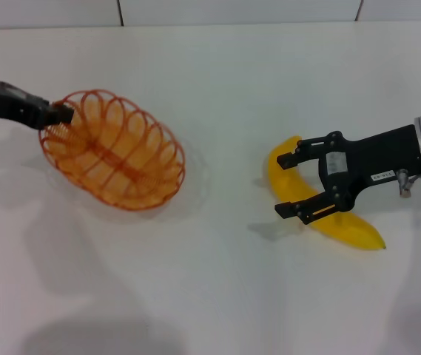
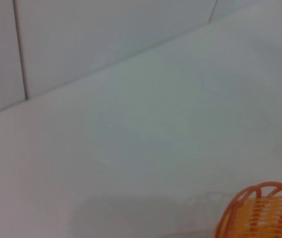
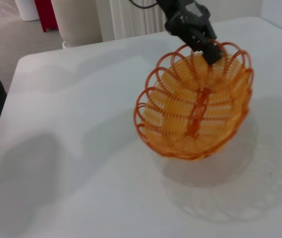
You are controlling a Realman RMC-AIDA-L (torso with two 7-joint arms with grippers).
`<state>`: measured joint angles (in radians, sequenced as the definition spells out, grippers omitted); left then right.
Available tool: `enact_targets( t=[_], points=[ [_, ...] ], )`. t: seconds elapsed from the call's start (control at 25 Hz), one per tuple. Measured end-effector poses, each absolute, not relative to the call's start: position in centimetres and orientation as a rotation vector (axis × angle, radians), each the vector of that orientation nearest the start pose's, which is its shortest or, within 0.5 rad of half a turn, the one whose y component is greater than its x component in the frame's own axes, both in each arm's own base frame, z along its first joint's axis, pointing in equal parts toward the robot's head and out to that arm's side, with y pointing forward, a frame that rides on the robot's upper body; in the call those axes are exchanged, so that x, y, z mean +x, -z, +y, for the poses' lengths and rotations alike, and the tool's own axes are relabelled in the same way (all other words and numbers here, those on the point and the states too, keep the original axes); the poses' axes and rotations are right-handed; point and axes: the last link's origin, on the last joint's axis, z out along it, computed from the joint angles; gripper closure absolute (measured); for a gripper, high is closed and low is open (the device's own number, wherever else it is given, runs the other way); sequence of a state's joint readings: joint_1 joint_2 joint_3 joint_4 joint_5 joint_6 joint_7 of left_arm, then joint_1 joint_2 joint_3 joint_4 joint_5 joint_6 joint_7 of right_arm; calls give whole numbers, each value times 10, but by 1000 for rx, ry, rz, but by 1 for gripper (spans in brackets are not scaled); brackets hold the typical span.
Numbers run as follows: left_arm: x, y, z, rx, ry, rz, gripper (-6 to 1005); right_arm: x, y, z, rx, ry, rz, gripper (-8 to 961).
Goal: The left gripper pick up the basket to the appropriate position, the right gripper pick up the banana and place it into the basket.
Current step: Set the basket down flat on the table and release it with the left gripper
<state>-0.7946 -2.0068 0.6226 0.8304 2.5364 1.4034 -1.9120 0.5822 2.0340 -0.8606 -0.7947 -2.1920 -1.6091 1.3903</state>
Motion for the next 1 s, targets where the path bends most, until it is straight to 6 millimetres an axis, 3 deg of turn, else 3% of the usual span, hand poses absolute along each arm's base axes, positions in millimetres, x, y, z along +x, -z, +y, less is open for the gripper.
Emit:
enact_targets(
  t=[0.2,0.56,1.0],
  points=[
    [-236,-55,420,-2530,148,-935,921,251,-7,338,-2993,-259,325,64],
    [-240,-34,427,-2445,281,-1035,927,250,-7,338,-2996,-257,321,65],
    [-254,-11,432,-2305,383,-1174,917,250,-6,338,-3003,-252,322,66]
  ],
)
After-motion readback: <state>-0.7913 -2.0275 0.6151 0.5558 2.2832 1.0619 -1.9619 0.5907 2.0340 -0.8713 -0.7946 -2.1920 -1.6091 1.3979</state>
